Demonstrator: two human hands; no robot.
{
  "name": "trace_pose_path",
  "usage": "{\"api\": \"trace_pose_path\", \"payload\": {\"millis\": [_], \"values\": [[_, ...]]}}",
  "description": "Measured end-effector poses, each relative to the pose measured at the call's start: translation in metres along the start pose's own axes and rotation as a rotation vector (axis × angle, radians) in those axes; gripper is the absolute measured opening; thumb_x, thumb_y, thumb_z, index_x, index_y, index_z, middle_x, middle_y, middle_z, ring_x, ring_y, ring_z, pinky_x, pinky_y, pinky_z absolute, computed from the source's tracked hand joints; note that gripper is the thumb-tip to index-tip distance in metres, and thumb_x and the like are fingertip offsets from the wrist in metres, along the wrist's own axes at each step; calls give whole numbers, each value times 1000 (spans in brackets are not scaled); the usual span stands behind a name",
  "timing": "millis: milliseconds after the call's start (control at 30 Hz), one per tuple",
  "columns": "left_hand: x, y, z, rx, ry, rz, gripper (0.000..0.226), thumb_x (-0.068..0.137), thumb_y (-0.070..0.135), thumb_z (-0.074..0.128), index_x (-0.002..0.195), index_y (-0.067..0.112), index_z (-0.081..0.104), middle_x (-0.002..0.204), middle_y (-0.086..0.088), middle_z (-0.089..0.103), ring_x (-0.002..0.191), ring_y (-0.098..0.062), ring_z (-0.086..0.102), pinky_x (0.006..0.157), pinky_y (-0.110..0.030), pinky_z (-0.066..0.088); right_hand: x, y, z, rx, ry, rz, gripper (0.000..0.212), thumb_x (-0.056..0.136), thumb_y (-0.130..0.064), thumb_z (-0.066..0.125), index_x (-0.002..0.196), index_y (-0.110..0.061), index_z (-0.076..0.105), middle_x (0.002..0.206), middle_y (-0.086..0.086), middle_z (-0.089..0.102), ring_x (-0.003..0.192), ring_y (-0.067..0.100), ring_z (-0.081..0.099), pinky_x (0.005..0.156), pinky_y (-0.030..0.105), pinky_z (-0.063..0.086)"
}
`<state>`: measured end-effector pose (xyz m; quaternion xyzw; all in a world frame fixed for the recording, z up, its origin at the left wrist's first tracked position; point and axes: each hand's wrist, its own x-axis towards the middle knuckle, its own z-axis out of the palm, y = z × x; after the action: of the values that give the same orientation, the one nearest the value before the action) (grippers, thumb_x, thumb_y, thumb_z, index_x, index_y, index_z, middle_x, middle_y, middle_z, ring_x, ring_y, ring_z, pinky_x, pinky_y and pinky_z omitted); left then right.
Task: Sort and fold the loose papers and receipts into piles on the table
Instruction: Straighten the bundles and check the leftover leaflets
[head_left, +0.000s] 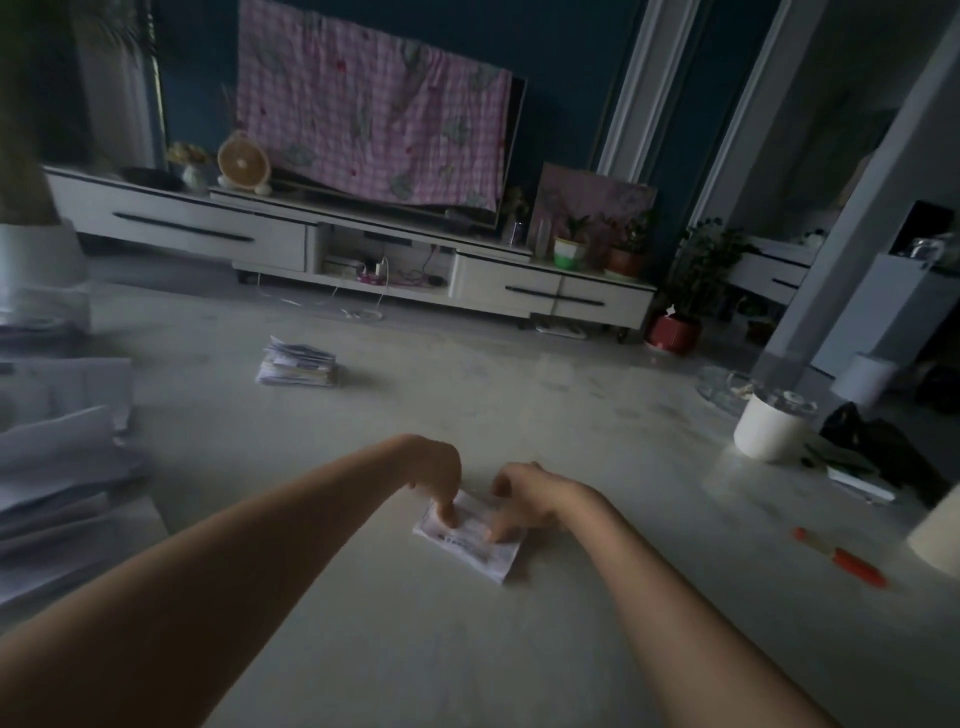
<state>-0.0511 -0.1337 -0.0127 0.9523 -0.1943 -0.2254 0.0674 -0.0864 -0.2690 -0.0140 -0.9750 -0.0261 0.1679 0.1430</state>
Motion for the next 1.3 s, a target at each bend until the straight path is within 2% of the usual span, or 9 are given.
{"api": "trace_pose_path", "payload": {"millis": [67,200,300,567,733,900,1067,1167,1300], "values": [[-7,-6,2,-105,104,62,51,84,27,67,124,0,53,120,-14,55,91,-17,43,55,-12,28,-2,3,2,109,62,-93,27,73,-11,72,84,-19,49,88,-1,50,88,17,50,58,17,38],[-23,-21,12,-391,368,122,38,78,12,71,112,-2,58,95,-7,53,85,-16,45,51,-11,31,-13,6,5,386,329,-246,25,72,-1,66,81,-19,51,81,-1,55,80,16,54,65,26,43],[-31,-26,25,-557,592,146,37,79,5,68,113,0,53,92,-8,51,84,-19,48,58,-23,37,-21,2,17,509,587,-371,34,72,1,67,67,-25,46,66,-9,52,60,-2,47,54,13,35],[-29,-28,57,-606,720,215,16,87,3,58,92,12,46,89,-14,61,85,-26,58,65,-28,35,-12,4,68,572,716,-424,22,82,2,51,98,-12,55,96,5,60,89,17,57,77,12,40],[-35,-32,52,-954,613,171,18,84,-6,57,93,9,52,74,-2,56,60,-11,56,52,-25,51,-14,-3,50,1091,412,-173,18,85,0,61,101,-9,58,96,10,66,81,17,62,71,24,50],[-40,-38,53,-1234,525,182,19,83,-11,59,92,6,59,65,-2,61,45,-2,56,47,-20,51,-11,-9,47,946,462,-205,13,82,4,63,84,-8,60,66,4,63,36,5,51,36,20,42],[-38,-49,49,-1493,618,99,11,88,-3,55,84,7,57,74,-8,57,58,-13,58,49,-20,52,3,-36,44,1201,306,-100,21,83,6,60,99,-7,56,89,8,63,71,13,61,49,19,50],[-29,-55,43,-1501,728,-12,16,92,-2,46,85,10,55,74,-5,55,63,-14,54,44,-19,50,18,-46,38,1047,238,-61,21,83,-1,62,99,-13,54,97,6,63,85,17,60,66,21,49],[-16,-104,22,-1374,745,-72,18,90,-4,44,97,9,56,71,-3,54,61,-13,54,42,-18,48,52,-74,17,932,105,-64,9,86,-7,60,82,-14,56,74,7,60,50,8,56,46,17,40]]}}
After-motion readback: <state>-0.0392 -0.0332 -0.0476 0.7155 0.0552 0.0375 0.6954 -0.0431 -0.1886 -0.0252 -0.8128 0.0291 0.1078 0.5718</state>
